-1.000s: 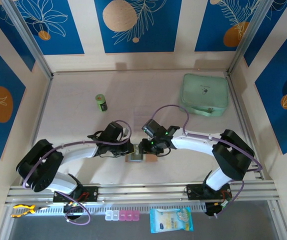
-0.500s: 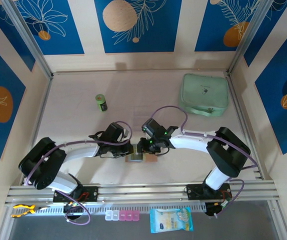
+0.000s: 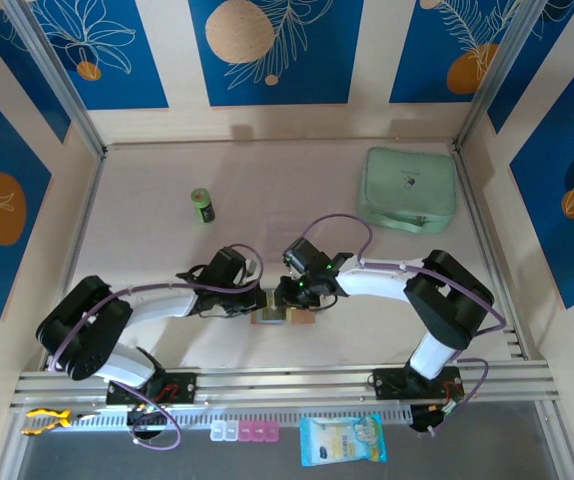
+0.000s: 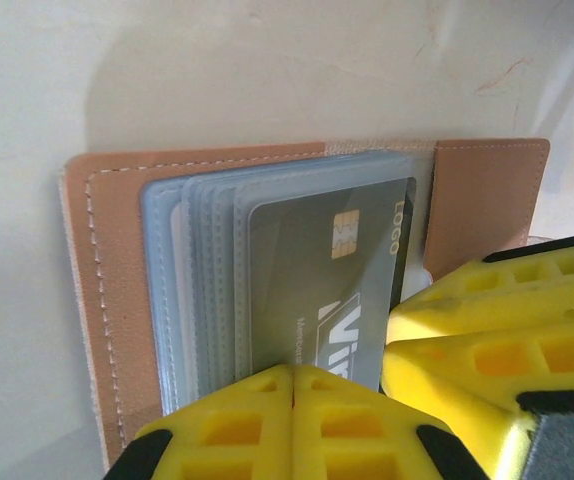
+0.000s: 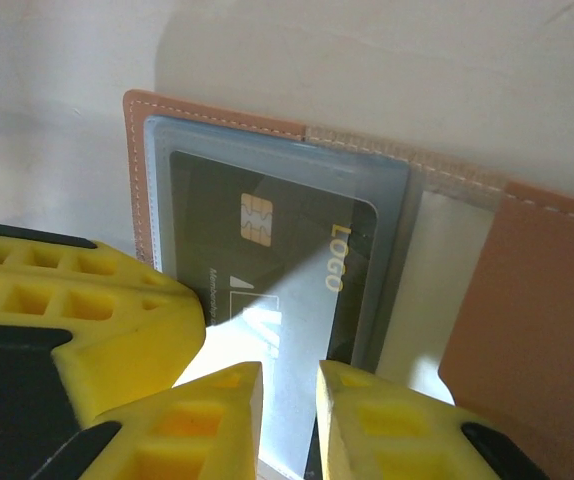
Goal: Take the credit cards out of the card holder
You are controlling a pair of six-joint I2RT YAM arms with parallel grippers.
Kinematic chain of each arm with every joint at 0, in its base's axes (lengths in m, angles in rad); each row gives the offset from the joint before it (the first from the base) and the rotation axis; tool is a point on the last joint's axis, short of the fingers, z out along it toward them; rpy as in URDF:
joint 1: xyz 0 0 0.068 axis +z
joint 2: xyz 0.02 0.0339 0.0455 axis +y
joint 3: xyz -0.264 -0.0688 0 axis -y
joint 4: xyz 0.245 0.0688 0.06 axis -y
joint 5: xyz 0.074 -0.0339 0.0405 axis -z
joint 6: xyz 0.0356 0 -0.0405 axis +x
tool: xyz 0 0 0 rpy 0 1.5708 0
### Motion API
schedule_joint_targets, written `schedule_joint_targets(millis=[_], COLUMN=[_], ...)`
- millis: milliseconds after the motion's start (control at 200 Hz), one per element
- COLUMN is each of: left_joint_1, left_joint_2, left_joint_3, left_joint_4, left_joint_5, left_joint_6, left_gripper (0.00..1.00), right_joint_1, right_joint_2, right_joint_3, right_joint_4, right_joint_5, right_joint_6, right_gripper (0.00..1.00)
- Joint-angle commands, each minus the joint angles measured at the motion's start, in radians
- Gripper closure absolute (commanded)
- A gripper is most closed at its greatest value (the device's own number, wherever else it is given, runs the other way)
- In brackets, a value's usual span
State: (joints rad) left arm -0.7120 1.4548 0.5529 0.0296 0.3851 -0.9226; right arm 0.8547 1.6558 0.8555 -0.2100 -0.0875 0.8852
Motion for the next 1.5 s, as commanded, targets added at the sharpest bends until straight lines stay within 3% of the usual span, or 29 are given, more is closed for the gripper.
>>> schedule_joint_targets(millis=[0, 590, 835, 1080, 1491], left_joint_1=[-0.008, -0.010, -0.009, -0.006, -0.006], left_joint_2=[-0.005, -0.016, -0.051, -0.046, -0.042], left_joint_3=[-0.023, -0.028, -0.010, 0.060, 0.000], left_joint_4=[-0.026, -0.028, -0.042, -0.171, -0.101], left_joint_5=[-0.009, -0.015, -0.019, -0.079, -0.038], left_joint_6=[-0.010, -0.016, -0.019, 0.066, 0.019], left_gripper=[0.99, 0.99, 0.94, 0.96, 0.97], right_joint_1=[-0.006, -0.002, 0.001, -0.008, -0.048], right_joint_2=[0.022, -0.008, -0.059, -0.131, -0.102], right_joint_3=[-0.006, 0.013, 0.008, -0.052, -0.128], right_joint_4=[0.004, -0.132, -0.127, -0.125, -0.073], right_joint_5=[-0.028, 0.072, 0.071, 0.079, 0.088], right_joint_6=[0.011, -0.012, -0.016, 0.029, 0.006], right_gripper=[0.79, 0.75, 0.74, 0.74, 0.74])
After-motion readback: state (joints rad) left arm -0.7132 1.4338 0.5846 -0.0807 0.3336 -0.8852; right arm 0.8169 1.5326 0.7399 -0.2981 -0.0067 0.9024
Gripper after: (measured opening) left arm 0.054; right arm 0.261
